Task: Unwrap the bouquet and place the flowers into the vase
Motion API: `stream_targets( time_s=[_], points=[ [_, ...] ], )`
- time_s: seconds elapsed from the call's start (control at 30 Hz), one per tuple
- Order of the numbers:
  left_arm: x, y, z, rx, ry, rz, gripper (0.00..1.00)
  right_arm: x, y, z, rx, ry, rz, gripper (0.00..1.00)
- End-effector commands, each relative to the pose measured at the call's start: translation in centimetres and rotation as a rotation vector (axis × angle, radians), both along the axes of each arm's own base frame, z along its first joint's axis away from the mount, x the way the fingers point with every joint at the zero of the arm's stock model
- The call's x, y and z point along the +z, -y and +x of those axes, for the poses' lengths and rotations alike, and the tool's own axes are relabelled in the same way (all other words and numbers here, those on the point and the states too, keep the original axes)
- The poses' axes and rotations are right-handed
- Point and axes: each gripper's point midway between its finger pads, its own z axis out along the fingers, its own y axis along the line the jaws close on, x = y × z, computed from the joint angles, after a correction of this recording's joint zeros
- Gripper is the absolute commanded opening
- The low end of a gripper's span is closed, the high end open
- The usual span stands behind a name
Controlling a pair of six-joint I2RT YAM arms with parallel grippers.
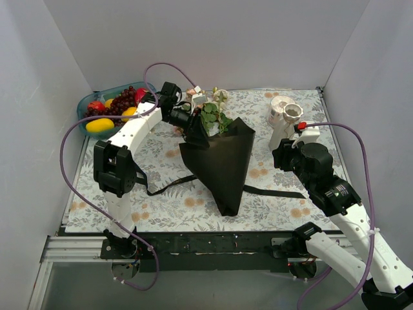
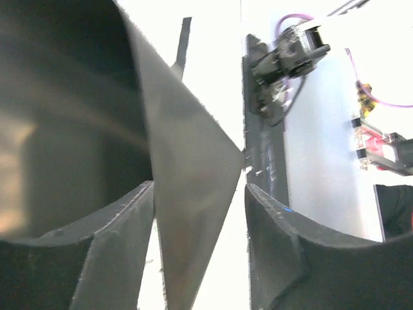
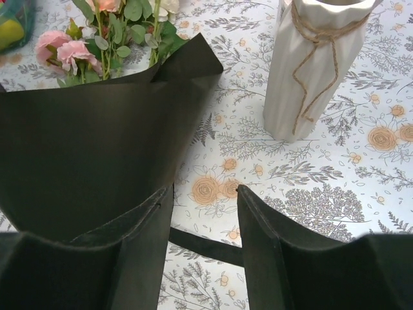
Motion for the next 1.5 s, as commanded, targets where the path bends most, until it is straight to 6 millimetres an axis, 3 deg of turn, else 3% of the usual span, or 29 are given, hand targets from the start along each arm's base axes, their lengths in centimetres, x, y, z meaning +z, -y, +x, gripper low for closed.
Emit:
stream_targets(
  time_s=[0.0,0.1,0.2,0.33,0.4,0.57,0.87,0.97,1.1,1.2,1.23,1.27,1.3,1.37,1.47],
  points=[
    [9.7,3.1,-3.7,-0.062,0.061,-0.175,0.67,3.3,0.5,0.1,-0.023,0.085,0.032,0.56],
    [10.8,4.5,-5.6,-0.119,0.017,-0.221,0.89,3.6,0.7,0.1,-0.03,0.092,0.026,0.63],
    [10.2,6.4,-6.5,-0.164,-0.007,-0.209,0.91,3.8,1.0,0.1,-0.037,0.101,0.018,0.66],
    [11.3,8.1,-7.5,-0.229,-0.073,-0.228,0.97,4.6,1.3,0.1,-0.044,0.118,0.006,0.69],
    [12.5,8.9,-7.4,-0.252,-0.071,-0.25,0.98,5.0,1.5,0.1,-0.052,0.129,-0.002,0.7],
    [15.4,11.0,-10.0,-0.362,-0.16,-0.279,0.98,6.6,2.0,0.0,-0.065,0.168,-0.007,0.74],
    [16.9,11.4,-10.9,-0.382,-0.133,-0.299,0.98,9.7,3.2,-0.6,-0.091,0.231,-0.016,0.76],
    [16.8,11.9,-9.2,-0.275,-0.063,-0.296,0.98,11.0,3.5,-0.8,-0.099,0.258,-0.01,0.76],
    [14.5,12.9,-1.7,0.034,0.053,-0.234,0.98,12.8,3.6,-1.1,-0.098,0.288,0.009,0.76],
    [10.8,13.4,3.3,0.148,0.05,-0.131,0.98,13.7,3.6,-1.5,-0.087,0.298,0.016,0.76],
    [9.4,14.0,5.1,0.22,0.133,-0.067,0.98,14.1,3.6,-1.6,-0.083,0.305,0.022,0.76],
    [9.7,14.1,5.6,0.244,0.173,-0.032,0.98,14.2,3.6,-1.7,-0.08,0.305,0.023,0.77],
    [7.5,14.7,6.6,0.278,0.192,0.023,0.98,14.2,3.4,-1.7,-0.073,0.303,0.025,0.77],
    [5.2,15.8,7.4,0.335,0.275,0.096,0.98,14.0,3.3,-1.7,-0.066,0.299,0.024,0.76],
    [3.6,17.0,6.4,0.303,0.364,0.146,0.98,13.5,3.3,-1.7,-0.068,0.284,0.02,0.76]
  ],
)
